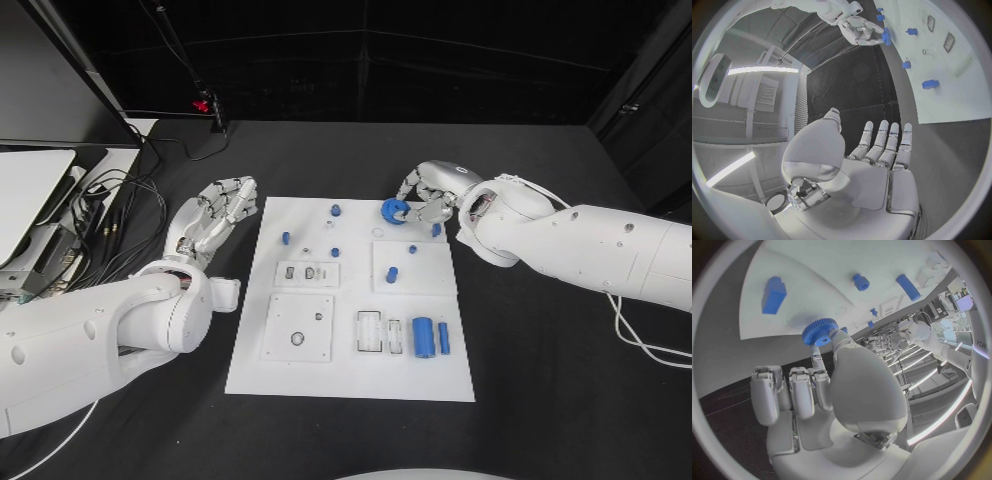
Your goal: Assemble the parts on the task board
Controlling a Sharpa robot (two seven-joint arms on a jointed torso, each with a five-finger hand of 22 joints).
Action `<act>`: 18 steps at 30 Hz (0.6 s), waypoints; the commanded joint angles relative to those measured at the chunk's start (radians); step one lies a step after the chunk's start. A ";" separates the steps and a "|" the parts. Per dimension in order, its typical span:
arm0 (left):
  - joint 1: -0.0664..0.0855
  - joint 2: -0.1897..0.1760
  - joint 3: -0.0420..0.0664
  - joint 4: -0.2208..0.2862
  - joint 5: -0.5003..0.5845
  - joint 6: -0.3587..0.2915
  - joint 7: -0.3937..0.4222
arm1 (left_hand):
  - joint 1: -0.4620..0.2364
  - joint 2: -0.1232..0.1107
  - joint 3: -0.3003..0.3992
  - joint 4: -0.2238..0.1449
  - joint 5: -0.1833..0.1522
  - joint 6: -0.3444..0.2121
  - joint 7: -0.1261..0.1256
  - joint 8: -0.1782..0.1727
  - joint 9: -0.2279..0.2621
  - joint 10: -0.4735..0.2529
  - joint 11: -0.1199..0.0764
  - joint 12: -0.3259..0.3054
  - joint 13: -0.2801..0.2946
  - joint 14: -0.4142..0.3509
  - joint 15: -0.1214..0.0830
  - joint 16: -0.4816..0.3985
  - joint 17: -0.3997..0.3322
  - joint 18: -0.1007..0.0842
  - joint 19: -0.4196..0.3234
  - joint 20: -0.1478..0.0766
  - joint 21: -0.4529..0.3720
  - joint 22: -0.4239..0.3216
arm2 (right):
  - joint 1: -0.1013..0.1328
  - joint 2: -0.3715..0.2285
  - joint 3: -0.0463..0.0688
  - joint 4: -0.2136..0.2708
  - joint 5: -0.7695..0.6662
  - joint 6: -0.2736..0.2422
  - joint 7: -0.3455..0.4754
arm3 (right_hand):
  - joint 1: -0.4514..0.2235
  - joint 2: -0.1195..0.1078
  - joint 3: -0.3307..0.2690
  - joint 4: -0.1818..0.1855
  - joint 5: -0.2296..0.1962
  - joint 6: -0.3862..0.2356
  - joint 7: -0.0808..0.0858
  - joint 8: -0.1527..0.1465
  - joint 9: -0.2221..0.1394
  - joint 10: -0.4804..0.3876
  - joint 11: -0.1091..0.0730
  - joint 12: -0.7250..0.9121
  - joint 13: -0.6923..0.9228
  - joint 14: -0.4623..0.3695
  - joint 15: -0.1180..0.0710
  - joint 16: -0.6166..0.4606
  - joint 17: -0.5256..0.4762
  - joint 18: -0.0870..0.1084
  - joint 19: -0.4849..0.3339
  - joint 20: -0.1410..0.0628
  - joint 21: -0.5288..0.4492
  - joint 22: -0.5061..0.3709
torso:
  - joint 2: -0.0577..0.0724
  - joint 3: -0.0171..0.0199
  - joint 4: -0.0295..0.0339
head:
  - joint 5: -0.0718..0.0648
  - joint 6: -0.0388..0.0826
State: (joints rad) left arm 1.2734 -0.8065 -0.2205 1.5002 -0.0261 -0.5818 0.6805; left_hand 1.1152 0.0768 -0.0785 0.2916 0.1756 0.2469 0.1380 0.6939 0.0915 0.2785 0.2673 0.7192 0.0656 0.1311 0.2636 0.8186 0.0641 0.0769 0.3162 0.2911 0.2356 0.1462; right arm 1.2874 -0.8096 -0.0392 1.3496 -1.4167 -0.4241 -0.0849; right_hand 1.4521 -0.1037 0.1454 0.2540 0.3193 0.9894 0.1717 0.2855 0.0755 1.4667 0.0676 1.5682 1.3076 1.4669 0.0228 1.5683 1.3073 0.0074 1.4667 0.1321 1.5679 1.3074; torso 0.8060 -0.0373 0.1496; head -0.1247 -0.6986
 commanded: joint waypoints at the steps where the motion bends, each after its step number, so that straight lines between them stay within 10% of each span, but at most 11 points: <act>1: 0.001 0.000 0.001 0.001 -0.007 0.001 0.255 | 0.011 0.003 -0.007 -0.001 0.006 0.005 0.160 0.006 -0.002 0.006 0.000 0.004 0.000 -0.002 0.004 0.004 0.001 0.005 -0.003 0.000 0.006 0.002 | 0.007 0.009 0.002 0.020 0.072 -0.117 0.084 | 0.011 -0.002 0.004 -0.001 0.004 0.054 -0.046 -0.008 0.001 0.104 -0.005 0.003 0.263 0.104 -0.009 0.002 0.263 -0.007 0.104 -0.006 0.003 0.263 | 0.000 -0.0002 -0.0001 | 0.007 -0.002; 18: 0.002 0.008 0.001 -0.003 -0.007 0.002 0.256 | 0.011 0.003 -0.007 -0.001 0.006 0.005 0.160 0.006 -0.002 0.006 0.000 0.004 0.000 -0.002 0.004 0.004 0.001 0.005 -0.003 0.000 0.006 0.002 | 0.019 0.186 0.003 -0.028 0.039 -0.012 0.079 | 0.010 -0.003 0.005 -0.001 0.003 0.056 -0.046 -0.013 0.000 0.104 -0.004 0.003 0.263 0.104 -0.009 0.002 0.263 -0.007 0.104 -0.007 0.003 0.263 | 0.003 0.0005 0.0081 | 0.040 -0.007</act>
State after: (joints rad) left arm 1.2736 -0.7999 -0.2205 1.4969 -0.0261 -0.5821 0.6806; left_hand 1.1151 0.0769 -0.0785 0.2916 0.1755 0.2469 0.1380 0.6939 0.0899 0.2785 0.2673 0.7192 0.0656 0.1311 0.2636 0.8186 0.0641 0.0770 0.3162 0.2911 0.2356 0.1471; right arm 1.3044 -0.6288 -0.0368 1.3291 -1.3617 -0.4741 -0.0107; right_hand 1.4582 -0.1077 0.1451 0.2539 0.3192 0.9898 0.1710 0.2722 0.0741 1.4667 0.0678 1.5682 1.3076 1.4669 0.0229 1.5683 1.3073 0.0075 1.4667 0.1321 1.5679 1.3074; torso 0.8090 -0.0368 0.1568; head -0.0877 -0.7038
